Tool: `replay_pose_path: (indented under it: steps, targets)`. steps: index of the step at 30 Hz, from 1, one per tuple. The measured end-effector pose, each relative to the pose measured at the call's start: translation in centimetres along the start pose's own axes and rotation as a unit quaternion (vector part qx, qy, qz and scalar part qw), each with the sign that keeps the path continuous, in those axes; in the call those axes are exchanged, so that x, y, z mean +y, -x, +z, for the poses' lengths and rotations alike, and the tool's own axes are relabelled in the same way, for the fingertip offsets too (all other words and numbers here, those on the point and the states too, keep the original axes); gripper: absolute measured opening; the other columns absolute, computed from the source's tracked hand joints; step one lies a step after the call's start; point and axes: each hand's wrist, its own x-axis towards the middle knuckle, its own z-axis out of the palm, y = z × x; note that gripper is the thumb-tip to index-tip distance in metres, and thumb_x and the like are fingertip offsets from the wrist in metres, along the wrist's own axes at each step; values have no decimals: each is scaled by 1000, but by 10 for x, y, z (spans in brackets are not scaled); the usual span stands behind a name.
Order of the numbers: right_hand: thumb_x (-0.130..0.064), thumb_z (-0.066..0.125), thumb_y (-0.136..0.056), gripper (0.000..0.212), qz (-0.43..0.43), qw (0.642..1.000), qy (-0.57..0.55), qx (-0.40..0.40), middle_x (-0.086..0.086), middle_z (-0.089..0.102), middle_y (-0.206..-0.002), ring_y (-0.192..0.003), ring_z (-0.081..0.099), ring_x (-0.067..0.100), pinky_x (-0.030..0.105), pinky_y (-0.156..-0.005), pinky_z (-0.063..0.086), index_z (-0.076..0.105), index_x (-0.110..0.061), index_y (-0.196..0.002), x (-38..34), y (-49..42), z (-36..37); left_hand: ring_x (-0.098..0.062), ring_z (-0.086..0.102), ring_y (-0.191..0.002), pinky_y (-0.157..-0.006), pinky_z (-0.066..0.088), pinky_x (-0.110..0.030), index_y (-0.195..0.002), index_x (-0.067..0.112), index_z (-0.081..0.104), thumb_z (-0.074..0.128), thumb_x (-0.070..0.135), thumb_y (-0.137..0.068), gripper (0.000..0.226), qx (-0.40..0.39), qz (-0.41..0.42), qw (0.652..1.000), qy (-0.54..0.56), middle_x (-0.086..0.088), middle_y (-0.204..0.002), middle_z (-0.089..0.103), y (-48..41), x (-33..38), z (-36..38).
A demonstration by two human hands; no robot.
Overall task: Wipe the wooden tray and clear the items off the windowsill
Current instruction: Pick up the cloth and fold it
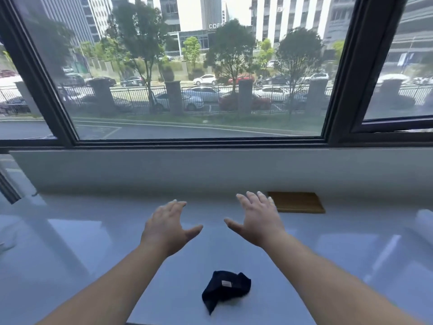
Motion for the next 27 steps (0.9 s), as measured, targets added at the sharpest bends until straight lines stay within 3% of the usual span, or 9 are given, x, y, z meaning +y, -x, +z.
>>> replay_pose_path:
  steps: [6, 12, 22, 27]
  targets:
    - [-87, 26, -78, 102, 35, 999, -1, 10, 5, 28, -170, -158, 15, 31, 54, -127, 11, 26, -30, -162, 69, -13, -6, -17, 22, -155, -123, 26, -39, -160, 33, 32, 56, 80, -82, 94, -12, 31, 999, 6, 6, -170, 28, -38, 63, 31]
    - [-89, 18, -72, 108, 57, 998, 5, 3, 4, 31, -169, -157, 18, 30, 52, -127, 14, 27, -30, -162, 94, -30, 2, -16, 21, -155, -124, 23, -38, -160, 34, 32, 56, 80, -81, 95, -32, 50, 998, 6, 7, -170, 28, -72, 78, 54]
    - [-85, 25, -80, 96, 84, 991, 39, -97, 4, 39, -162, -151, 28, 32, 51, -122, 24, 34, -27, -157, 69, -14, 118, -18, 29, -151, -118, 30, -41, -158, 35, 33, 48, 82, -79, 93, -162, 68, 984, -13, 10, -167, 32, -79, 10, 162]
    - [-69, 39, -90, 74, 72, 975, 49, -205, 3, 51, -147, -140, 39, 29, 47, -120, 25, 45, -28, -150, 55, 0, 171, -18, 44, -139, -108, 42, -36, -147, 35, 49, 59, 63, -82, 72, -270, 98, 958, -13, 10, -149, 55, -83, -28, 211]
